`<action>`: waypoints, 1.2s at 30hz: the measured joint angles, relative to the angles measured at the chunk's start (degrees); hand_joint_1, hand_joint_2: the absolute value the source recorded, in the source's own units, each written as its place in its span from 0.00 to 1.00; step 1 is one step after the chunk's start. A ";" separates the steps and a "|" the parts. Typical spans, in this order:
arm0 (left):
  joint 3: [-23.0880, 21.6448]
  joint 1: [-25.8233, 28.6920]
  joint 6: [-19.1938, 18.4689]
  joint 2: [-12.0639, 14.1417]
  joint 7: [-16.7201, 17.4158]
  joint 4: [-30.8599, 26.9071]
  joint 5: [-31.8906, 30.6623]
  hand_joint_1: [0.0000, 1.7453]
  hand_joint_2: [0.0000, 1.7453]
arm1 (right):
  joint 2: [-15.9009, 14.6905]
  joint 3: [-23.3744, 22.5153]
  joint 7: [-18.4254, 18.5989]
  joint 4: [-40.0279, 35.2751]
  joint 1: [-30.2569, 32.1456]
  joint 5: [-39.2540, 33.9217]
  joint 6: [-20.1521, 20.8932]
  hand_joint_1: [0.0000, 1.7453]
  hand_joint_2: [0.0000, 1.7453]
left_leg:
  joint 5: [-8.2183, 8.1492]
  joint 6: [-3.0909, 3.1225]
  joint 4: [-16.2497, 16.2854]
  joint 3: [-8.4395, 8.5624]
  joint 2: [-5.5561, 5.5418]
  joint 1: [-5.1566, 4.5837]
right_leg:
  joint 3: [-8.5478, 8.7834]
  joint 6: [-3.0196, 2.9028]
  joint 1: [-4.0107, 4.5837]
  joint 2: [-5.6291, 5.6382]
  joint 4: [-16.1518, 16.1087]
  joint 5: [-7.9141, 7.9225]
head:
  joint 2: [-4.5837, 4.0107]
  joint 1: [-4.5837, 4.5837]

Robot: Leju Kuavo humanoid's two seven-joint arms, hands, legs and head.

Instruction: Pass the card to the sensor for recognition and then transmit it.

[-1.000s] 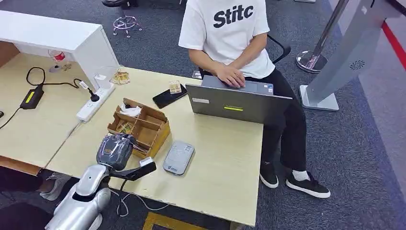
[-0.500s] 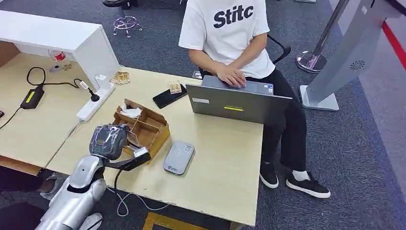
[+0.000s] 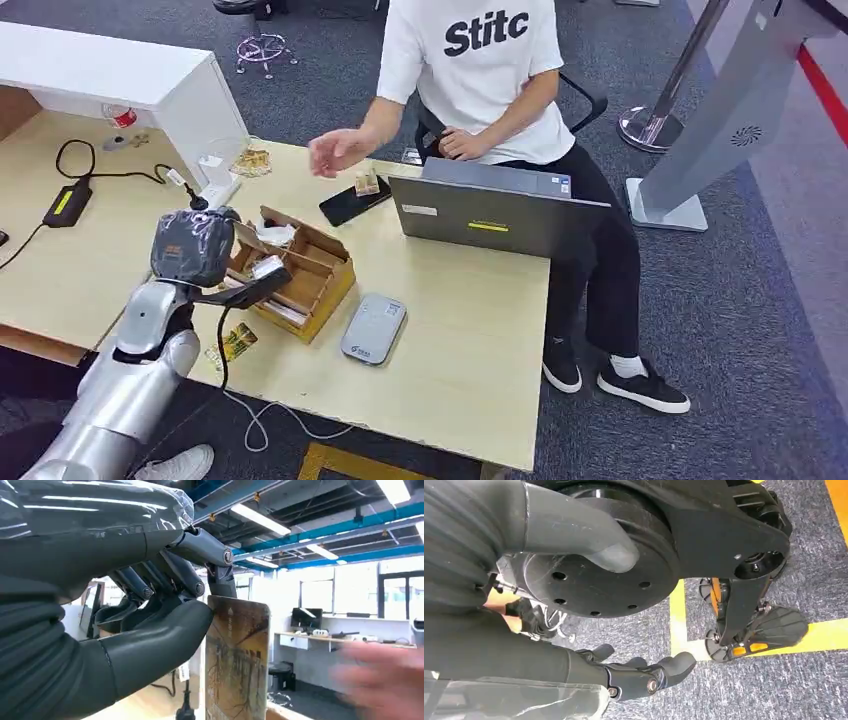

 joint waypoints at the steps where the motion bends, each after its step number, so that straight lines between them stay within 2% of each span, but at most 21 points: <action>1: 0.02 -0.25 -0.02 0.06 0.00 -0.02 0.00 1.00 1.00 | 0.00 0.00 0.06 0.00 0.00 0.11 0.02 0.00 1.00 | 0.00 0.00 0.00 0.00 0.00 0.00 | 0.00 0.00 0.00 0.00 0.00 0.00 | 0.00 0.00; 16: 0.07 -3.51 -0.96 0.83 0.76 -0.04 0.15 1.00 1.00 | 0.00 0.02 0.24 0.00 -0.13 0.94 0.09 0.00 1.00 | 0.03 0.00 0.00 -0.01 0.01 0.00 | -0.02 -0.01 0.00 0.01 0.00 0.02 | 0.00 -0.02; 17: 0.07 -3.51 -0.96 0.83 0.76 -0.04 0.20 0.97 1.00 | 0.00 0.02 0.24 0.00 -0.13 0.94 0.02 0.00 1.00 | 0.03 0.00 0.00 -0.01 0.01 0.00 | -0.02 -0.01 0.00 0.01 0.00 0.02 | 0.00 0.00; 18: 0.07 -3.51 -0.96 0.83 0.76 -0.04 0.24 0.09 1.00 | 0.00 0.02 0.24 0.00 -0.13 0.94 -0.02 0.00 1.00 | 0.03 0.00 0.00 -0.01 0.01 0.00 | -0.01 -0.01 0.00 0.01 0.00 0.02 | 0.00 -0.02; 19: 0.07 -3.51 -0.96 0.83 0.76 -0.02 0.28 0.00 1.00 | 0.00 0.02 0.26 0.00 -0.13 0.96 -0.09 0.00 1.00 | 0.03 0.00 0.00 -0.01 0.01 0.00 | -0.02 -0.01 0.00 0.01 0.00 0.02 | 0.00 0.00; 32: 0.63 -2.49 0.15 0.81 0.79 -0.04 1.18 0.00 1.00 | 0.00 0.02 0.57 0.00 -0.17 1.05 -0.11 0.00 1.00 | 0.03 0.00 0.00 -0.03 0.00 0.00 | -0.02 -0.01 0.00 0.00 0.00 0.02 | 0.00 0.00; 36: 1.57 -0.73 3.71 0.72 0.05 -0.83 3.42 0.00 1.00 | 0.00 0.02 0.57 0.00 -0.15 1.14 -0.72 0.00 1.00 | 0.03 0.00 0.00 -0.03 0.01 0.00 | -0.02 -0.01 0.00 0.03 0.00 0.02 | 0.00 0.00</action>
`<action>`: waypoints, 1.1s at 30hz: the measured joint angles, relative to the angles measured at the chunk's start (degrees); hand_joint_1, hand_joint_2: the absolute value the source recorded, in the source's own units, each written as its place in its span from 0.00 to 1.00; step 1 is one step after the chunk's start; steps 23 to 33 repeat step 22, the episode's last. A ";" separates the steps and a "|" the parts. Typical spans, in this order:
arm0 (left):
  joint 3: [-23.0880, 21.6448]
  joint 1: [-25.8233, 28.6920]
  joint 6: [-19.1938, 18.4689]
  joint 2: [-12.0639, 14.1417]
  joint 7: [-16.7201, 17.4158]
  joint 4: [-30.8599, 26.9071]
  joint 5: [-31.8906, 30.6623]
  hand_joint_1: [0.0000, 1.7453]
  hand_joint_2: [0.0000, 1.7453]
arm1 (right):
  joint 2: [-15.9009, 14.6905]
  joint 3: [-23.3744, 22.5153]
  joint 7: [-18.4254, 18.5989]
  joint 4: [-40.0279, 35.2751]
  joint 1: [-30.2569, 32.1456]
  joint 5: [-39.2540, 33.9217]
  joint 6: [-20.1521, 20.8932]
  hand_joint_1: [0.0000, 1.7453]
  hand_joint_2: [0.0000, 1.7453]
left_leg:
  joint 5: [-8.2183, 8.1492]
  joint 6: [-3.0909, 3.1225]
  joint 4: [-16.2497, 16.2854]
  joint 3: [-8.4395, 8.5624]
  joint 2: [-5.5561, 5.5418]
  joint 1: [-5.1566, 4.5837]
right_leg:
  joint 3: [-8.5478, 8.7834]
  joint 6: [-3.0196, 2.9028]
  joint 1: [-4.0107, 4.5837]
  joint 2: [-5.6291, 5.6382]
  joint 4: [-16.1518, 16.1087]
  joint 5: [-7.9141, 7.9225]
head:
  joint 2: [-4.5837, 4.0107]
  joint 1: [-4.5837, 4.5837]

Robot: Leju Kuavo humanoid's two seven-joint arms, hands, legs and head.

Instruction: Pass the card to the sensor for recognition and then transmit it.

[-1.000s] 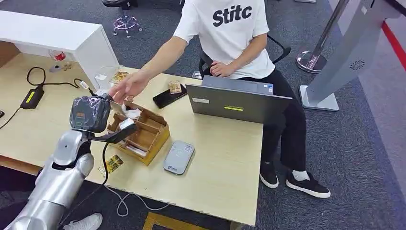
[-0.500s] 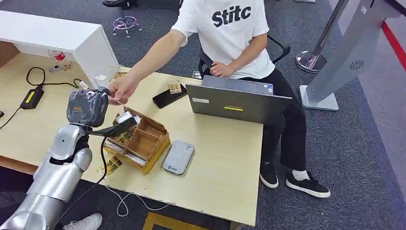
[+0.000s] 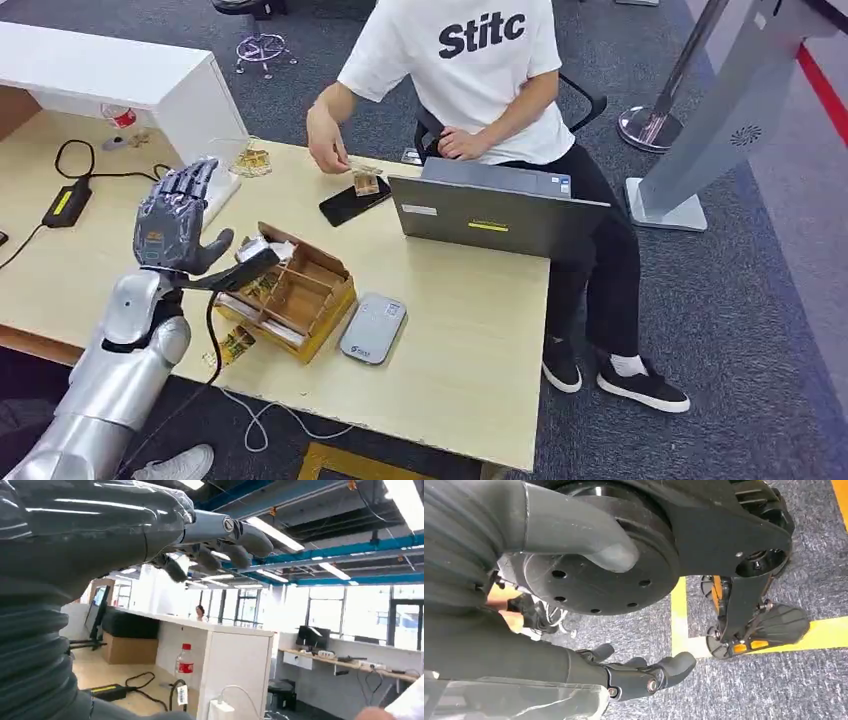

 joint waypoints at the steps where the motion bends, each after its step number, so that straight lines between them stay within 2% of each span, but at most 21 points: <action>1: 0.37 0.76 1.37 -0.07 -0.77 -0.65 1.11 0.00 1.00 | 0.00 0.00 0.02 0.00 0.01 -0.02 -0.24 0.00 1.00 | 0.00 0.00 0.00 0.00 0.01 0.00 | 0.00 0.00 0.00 0.00 0.00 0.00 | 0.00 -0.02; 5: 2.76 4.74 7.67 -1.56 -4.69 -4.64 6.40 0.00 1.00 | 0.00 -0.04 0.35 0.02 0.02 -0.33 -0.98 0.00 1.00 | -0.01 0.00 0.00 -0.02 0.01 -0.01 | 0.00 0.00 -0.01 0.00 -0.01 -0.01 | 0.00 -0.02; 6: 3.92 6.76 9.39 -2.72 -6.66 -6.74 8.87 0.00 1.00 | 0.04 -0.15 0.35 0.02 0.03 -0.53 -1.34 0.00 1.00 | -0.01 0.00 0.00 -0.01 0.02 -0.02 | 0.00 0.00 -0.02 0.01 -0.02 -0.01 | 0.00 0.00; 7: 4.92 9.19 11.49 -4.16 -9.90 -9.74 13.12 0.00 1.00 | 0.15 -0.33 0.35 0.02 0.05 -0.76 -1.70 0.00 1.00 | -0.05 -0.02 0.00 -0.01 0.11 -0.03 | -0.04 0.00 -0.03 0.09 -0.02 -0.01 | 0.00 -0.04; 9: 7.27 14.16 15.35 -7.75 -18.56 -16.50 24.63 0.00 1.00 | 0.33 -0.63 0.41 0.04 0.24 -0.92 -2.98 0.00 1.00 | -0.09 0.04 0.00 -0.04 0.16 -0.03 | -0.07 0.02 -0.03 0.17 -0.07 -0.02 | 0.00 -0.04; 10: 8.33 16.38 15.57 -9.52 -21.11 -19.36 28.06 0.00 1.00 | 0.39 -0.74 0.44 0.07 0.29 -0.94 -3.46 0.00 1.00 | -0.10 0.05 0.00 -0.05 0.14 -0.03 | -0.06 0.03 -0.03 0.14 -0.10 -0.03 | 0.00 0.04; 12: 10.14 19.78 15.57 -12.17 -23.42 -23.88 31.36 0.00 1.00 | 0.52 -1.03 0.54 0.07 0.28 -0.85 -4.00 0.00 1.00 | -0.16 0.12 0.00 -0.10 0.14 -0.03 | -0.07 0.06 -0.03 0.14 -0.10 -0.05 | 0.00 0.04; 13: 10.87 21.32 15.57 -13.30 -25.17 -26.04 35.01 0.00 1.00 | 0.59 -1.12 0.72 0.07 0.28 -0.61 -4.80 0.00 1.00 | -0.17 0.13 -0.01 -0.14 0.14 -0.03 | -0.06 0.07 -0.03 0.14 -0.10 -0.05 | 0.00 0.04; 15: 13.91 25.47 15.20 -17.08 -30.87 -31.22 47.13 0.00 1.00 | 0.68 -1.11 1.14 0.11 0.33 0.48 -6.76 0.00 1.00 | -0.23 0.10 -0.01 -0.09 0.17 -0.04 | -0.06 0.07 -0.03 0.16 -0.10 -0.06 | 0.00 0.04; 17: 18.57 30.17 12.75 -21.43 -34.81 -35.11 58.10 0.00 1.00 | 0.81 -1.11 2.27 0.13 0.72 1.44 -8.64 0.00 1.00 | -0.27 0.07 -0.02 -0.07 0.20 -0.04 | -0.07 0.07 -0.03 0.20 -0.11 -0.07 | 0.00 0.07; 19: 26.05 33.19 7.94 -26.41 -35.67 -36.85 63.99 0.00 1.00 | 0.92 -1.07 3.58 0.24 1.11 2.29 -9.77 0.00 1.00 | -0.27 0.07 -0.02 -0.11 0.13 -0.03 | -0.13 0.09 -0.02 0.12 -0.13 -0.12 | 0.00 0.06; 22: 35.99 35.02 2.30 -30.69 -35.81 -35.01 67.46 0.00 1.00 | 1.11 -0.65 5.42 0.37 1.25 3.94 -10.45 0.00 1.00 | -0.29 0.09 -0.02 -0.08 0.06 -0.03 | -0.16 0.16 -0.02 0.08 -0.14 -0.24 | 0.00 0.02; 33: 35.99 35.02 2.30 -30.69 -35.81 -35.01 67.46 0.00 1.00 | 1.11 -0.65 5.42 0.37 1.25 3.94 -10.45 0.00 1.00 | -0.29 0.09 -0.02 -0.08 0.06 -0.03 | -0.16 0.16 -0.02 0.08 -0.14 -0.24 | 0.00 0.02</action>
